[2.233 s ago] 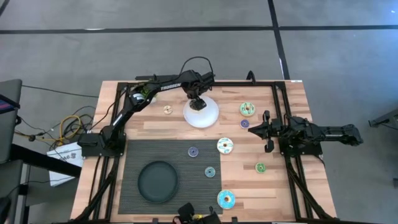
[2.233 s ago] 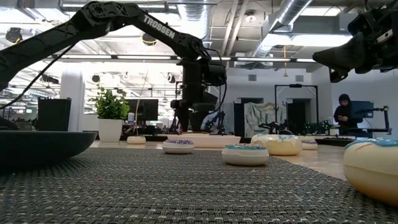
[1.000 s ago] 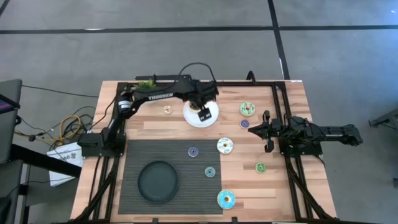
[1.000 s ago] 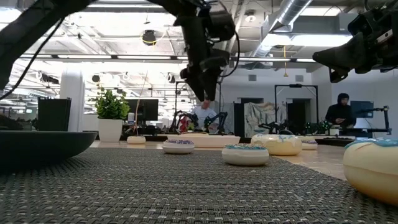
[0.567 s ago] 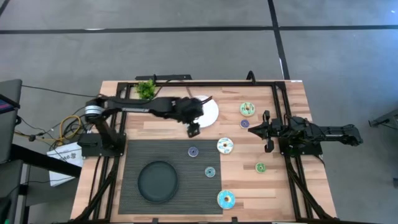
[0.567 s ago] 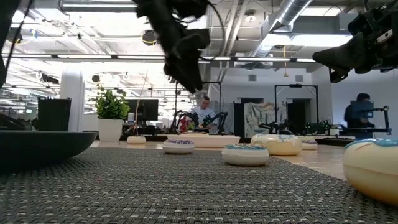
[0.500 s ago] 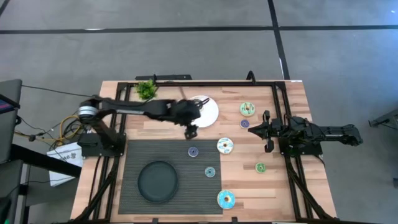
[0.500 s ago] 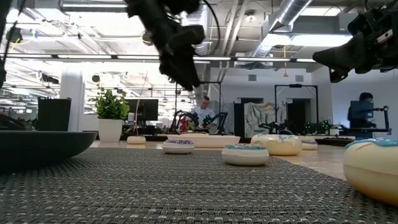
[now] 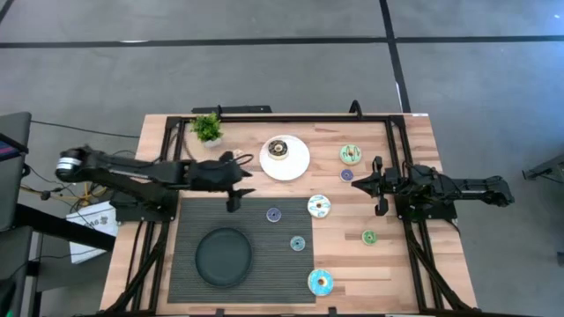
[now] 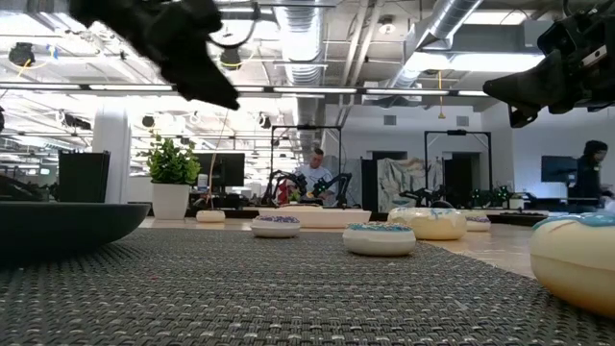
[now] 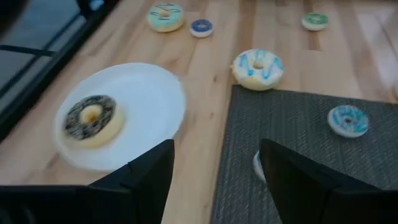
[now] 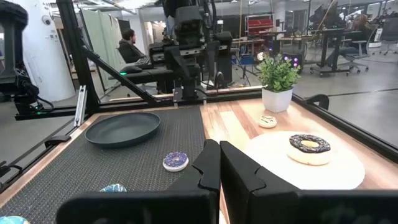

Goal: Pick & Place donuts
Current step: Put the right small purple donut on the black plate

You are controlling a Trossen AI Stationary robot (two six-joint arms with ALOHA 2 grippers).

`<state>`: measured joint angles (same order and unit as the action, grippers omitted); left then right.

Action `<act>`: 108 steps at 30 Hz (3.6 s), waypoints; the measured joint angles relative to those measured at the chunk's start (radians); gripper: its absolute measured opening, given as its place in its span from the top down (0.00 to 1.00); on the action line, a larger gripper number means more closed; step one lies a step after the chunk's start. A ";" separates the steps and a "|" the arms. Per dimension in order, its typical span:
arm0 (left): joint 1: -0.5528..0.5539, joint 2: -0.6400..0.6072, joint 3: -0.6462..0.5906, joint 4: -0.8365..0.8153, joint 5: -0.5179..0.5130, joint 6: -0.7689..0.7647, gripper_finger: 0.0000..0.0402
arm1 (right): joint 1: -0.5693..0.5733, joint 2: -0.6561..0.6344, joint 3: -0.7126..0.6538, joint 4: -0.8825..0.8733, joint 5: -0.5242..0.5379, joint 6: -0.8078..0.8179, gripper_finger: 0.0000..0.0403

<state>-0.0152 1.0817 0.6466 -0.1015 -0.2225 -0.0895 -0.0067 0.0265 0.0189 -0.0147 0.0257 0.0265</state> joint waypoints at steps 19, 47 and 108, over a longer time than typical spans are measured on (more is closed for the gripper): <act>-0.001 -0.653 -0.463 0.124 0.117 0.086 0.43 | -0.002 0.003 -0.003 0.186 0.034 0.130 1.00; 0.067 -0.786 -0.602 0.321 0.158 0.055 0.43 | -0.184 1.168 0.931 -0.925 0.442 0.750 0.99; 0.067 -0.785 -0.602 0.271 0.159 0.006 0.43 | -0.269 1.570 0.811 -0.738 0.148 0.916 0.48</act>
<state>0.0513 0.2966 0.0448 0.1699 -0.0635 -0.0834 -0.2752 1.5963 0.8299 -0.7530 0.1733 0.9428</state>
